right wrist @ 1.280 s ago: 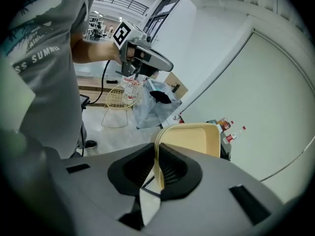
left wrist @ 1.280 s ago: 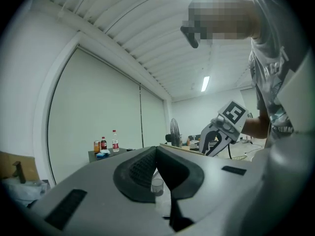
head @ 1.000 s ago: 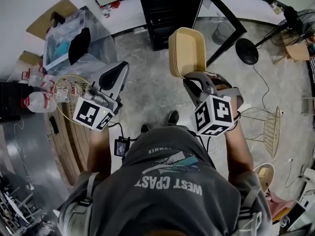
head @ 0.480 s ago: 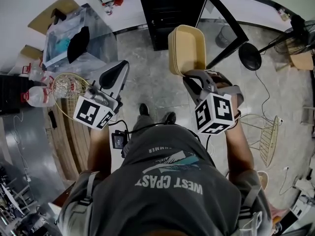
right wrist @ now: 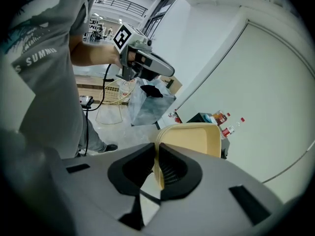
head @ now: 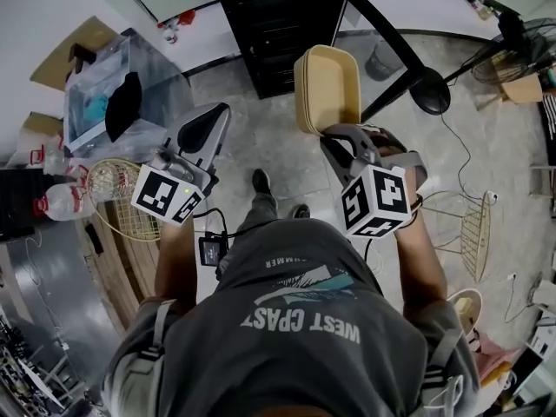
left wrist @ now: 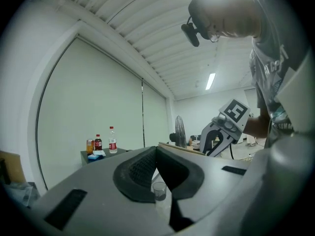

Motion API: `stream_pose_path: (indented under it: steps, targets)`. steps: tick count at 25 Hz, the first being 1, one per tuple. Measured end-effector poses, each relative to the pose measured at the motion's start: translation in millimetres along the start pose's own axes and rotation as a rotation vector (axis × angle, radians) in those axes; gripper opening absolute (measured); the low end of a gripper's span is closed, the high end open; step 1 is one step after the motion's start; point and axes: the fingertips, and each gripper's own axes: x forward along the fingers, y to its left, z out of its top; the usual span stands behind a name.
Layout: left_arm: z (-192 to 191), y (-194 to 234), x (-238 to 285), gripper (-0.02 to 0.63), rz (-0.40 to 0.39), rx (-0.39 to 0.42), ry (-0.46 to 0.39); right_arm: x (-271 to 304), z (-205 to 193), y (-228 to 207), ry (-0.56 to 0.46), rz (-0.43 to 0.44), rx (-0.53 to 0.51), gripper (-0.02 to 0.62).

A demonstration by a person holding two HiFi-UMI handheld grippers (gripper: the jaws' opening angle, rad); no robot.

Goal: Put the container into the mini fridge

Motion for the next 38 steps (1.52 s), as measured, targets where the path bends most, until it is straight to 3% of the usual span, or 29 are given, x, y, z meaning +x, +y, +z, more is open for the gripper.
stream_pose_path:
  steps: [12,27,38]
  targets:
    - [-5,70,51,0.015,-0.110,-0.010,-0.022,46,13,-45,0.059,-0.043,0.084,0.051]
    - [-16,153,76,0.015,-0.222,-0.022,-0.034,106,39,-96,0.137,-0.107,0.138,0.051]
    - [-28,186,87,0.015,-0.231,-0.046,-0.029,139,41,-121,0.161,-0.109,0.144,0.051]
